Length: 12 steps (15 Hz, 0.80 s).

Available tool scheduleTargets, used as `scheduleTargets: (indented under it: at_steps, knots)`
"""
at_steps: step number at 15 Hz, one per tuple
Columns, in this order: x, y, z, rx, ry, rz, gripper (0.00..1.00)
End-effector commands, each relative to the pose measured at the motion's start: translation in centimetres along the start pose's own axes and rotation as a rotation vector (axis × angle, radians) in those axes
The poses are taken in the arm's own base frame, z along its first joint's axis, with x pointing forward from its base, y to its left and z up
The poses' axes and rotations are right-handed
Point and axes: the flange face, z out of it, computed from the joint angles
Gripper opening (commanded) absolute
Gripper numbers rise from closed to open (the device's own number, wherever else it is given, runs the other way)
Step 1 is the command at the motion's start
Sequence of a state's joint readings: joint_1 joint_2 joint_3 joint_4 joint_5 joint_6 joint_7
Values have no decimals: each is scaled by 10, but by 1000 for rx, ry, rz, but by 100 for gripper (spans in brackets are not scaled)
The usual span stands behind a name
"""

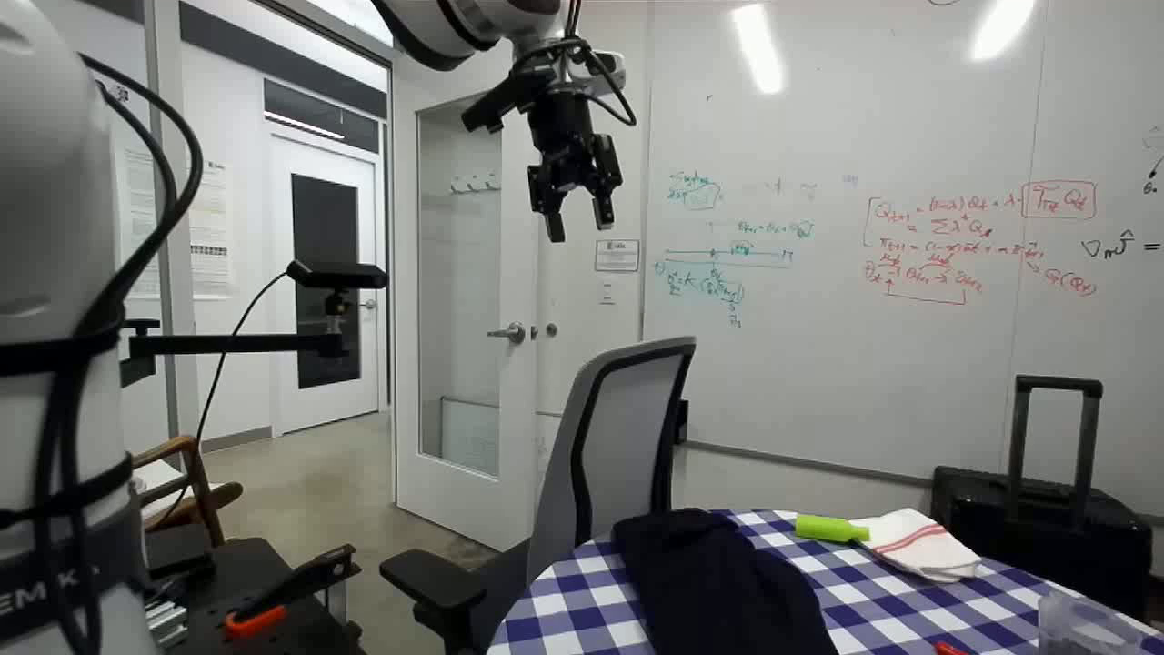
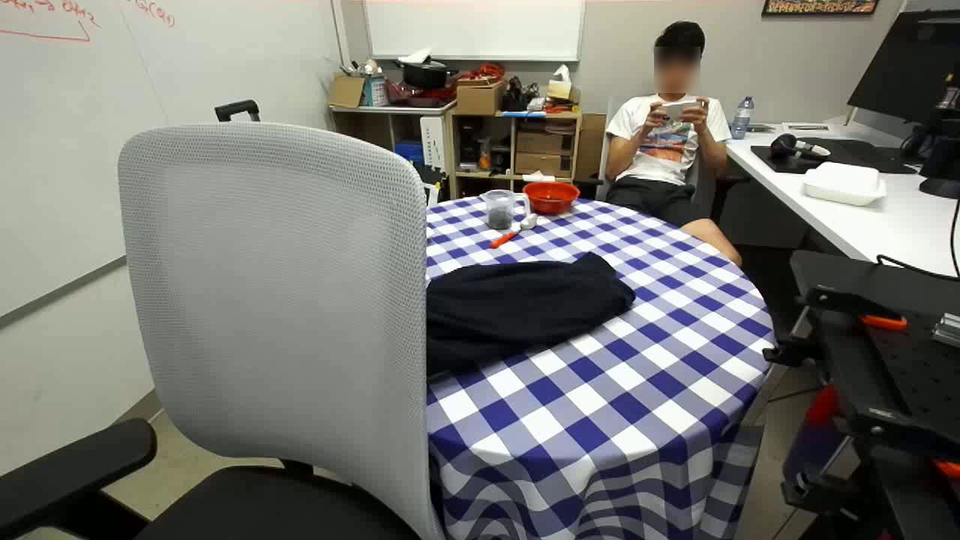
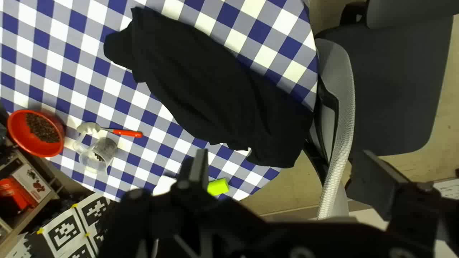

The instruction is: Hang the black cloth on the white chair

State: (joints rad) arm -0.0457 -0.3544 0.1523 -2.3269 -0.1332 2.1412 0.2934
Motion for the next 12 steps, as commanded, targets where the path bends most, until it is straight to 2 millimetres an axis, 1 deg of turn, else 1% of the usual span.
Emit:
scheduleTargets:
  at_steps: [1,9,10,12]
  knots:
    - [0,0,-1,0,-1,0,100]
    - [0,0,-1,0,0,0,100]
    - [5,-3,5,-31,17,6,100]
    - [13,2,17,-33,23,17,100]
